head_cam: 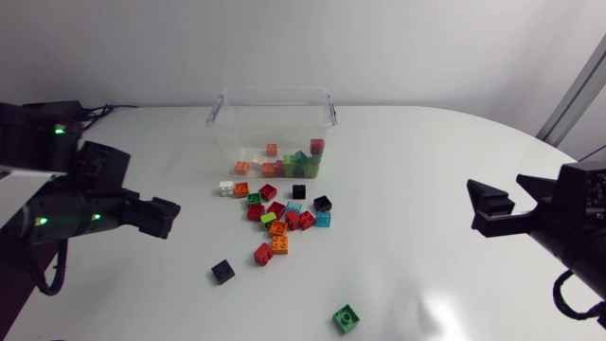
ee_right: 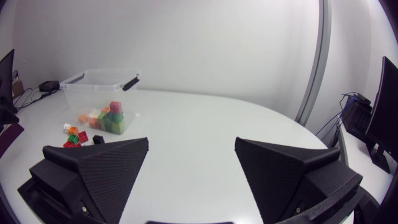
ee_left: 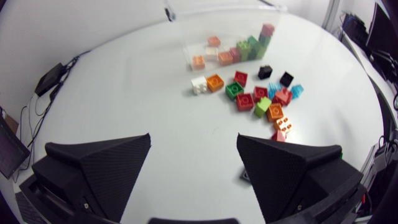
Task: Place the duplo bricks in the container
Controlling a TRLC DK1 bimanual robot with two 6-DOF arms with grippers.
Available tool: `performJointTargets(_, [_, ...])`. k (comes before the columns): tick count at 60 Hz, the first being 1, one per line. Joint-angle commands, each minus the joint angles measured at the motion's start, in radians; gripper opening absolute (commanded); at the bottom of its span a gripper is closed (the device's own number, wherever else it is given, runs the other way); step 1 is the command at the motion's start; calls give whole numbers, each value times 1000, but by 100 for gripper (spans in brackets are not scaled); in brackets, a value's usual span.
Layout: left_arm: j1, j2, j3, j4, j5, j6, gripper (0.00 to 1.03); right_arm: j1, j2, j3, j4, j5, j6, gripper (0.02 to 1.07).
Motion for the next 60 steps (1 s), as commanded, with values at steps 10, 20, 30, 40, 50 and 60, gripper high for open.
performJointTargets(10, [-111, 279, 92, -137, -3, 169, 96, 94, 221, 224, -304, 13, -32, 102])
performJointTargets(20, [-188, 360, 93, -169, 27, 225, 87, 128, 324, 313, -464, -88, -118, 102])
performJointTargets(30, [-188, 421, 125, -195, 113, 275, 77, 198, 434, 365, -556, -113, -126, 102])
performJointTargets(40, [-186, 504, 136, -189, 116, 307, 77, 312, 492, 359, -560, -116, -107, 102])
performJointTargets(50, [-200, 558, 142, -168, 118, 322, 77, 419, 563, 348, -553, -91, -104, 102])
performJointTargets(60, [-207, 599, 156, -137, 118, 325, 77, 487, 646, 345, -539, -48, -111, 102])
